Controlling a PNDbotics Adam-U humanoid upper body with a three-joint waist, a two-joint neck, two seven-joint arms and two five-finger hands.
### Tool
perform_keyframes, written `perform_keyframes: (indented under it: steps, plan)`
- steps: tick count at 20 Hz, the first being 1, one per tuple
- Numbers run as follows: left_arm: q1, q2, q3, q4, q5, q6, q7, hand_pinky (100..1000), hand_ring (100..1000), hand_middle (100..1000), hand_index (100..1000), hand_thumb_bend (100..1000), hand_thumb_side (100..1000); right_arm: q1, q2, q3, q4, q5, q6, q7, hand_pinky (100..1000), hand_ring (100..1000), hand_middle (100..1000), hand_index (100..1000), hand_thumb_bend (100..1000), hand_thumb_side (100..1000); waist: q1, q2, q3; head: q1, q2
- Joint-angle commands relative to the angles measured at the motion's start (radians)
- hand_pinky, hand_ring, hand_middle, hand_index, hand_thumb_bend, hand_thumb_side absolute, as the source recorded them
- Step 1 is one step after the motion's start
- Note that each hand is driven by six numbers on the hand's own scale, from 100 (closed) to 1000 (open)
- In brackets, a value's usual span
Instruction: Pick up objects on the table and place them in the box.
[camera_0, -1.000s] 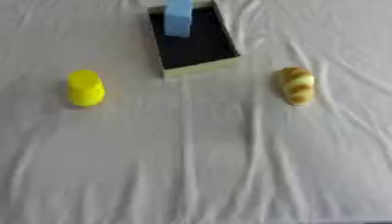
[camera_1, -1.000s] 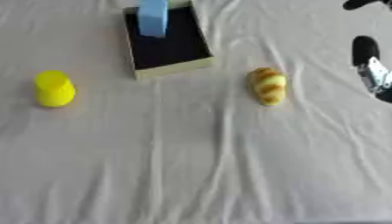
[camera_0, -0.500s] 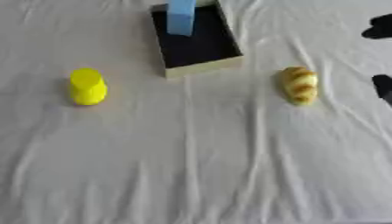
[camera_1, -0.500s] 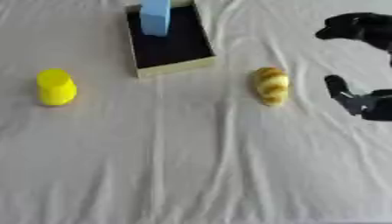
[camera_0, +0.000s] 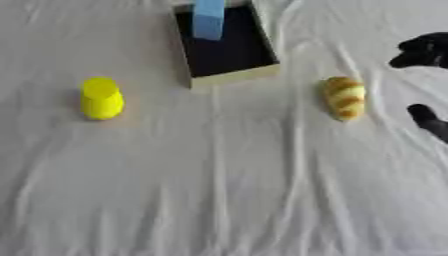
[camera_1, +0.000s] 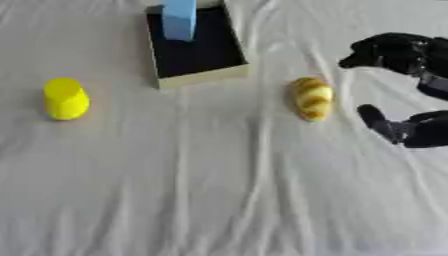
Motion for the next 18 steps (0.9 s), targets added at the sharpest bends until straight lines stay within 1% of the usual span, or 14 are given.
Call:
perform_keyframes:
  steps: [1,5,9,13,18]
  plan:
    - [-0.015,0.022,-0.002,-0.018,0.009,-0.001,-0.005,775,758,730,898,100,377,-0.029,-0.040,0.008,-0.014,-0.019,0.047,0.040,1000,962,798,935,100,217,0.002,-0.017,0.002,-0.009,-0.002]
    - [-0.018,0.020,-0.005,-0.018,0.011,-0.002,-0.008,775,758,730,898,100,378,-0.072,-0.028,0.037,-0.003,-0.020,0.116,0.090,1000,977,813,952,100,223,0.000,-0.019,0.008,-0.016,0.001]
    - [-0.021,0.017,-0.007,-0.018,0.014,-0.003,-0.009,775,758,730,898,100,377,-0.118,-0.005,0.068,0.045,-0.022,0.159,0.136,1000,981,819,954,100,225,-0.001,-0.020,0.013,-0.020,-0.002]
    - [-0.022,0.014,-0.009,-0.018,0.016,-0.004,-0.013,775,758,730,897,100,378,-0.166,0.024,0.095,0.112,-0.015,0.173,0.166,1000,982,822,954,100,228,-0.001,-0.021,0.017,-0.023,-0.002]
    - [-0.025,0.011,-0.012,-0.018,0.020,-0.005,-0.017,775,758,730,897,100,379,-0.214,0.058,0.124,0.201,0.014,0.157,0.200,1000,983,828,955,100,238,0.000,-0.018,0.023,-0.028,0.000]
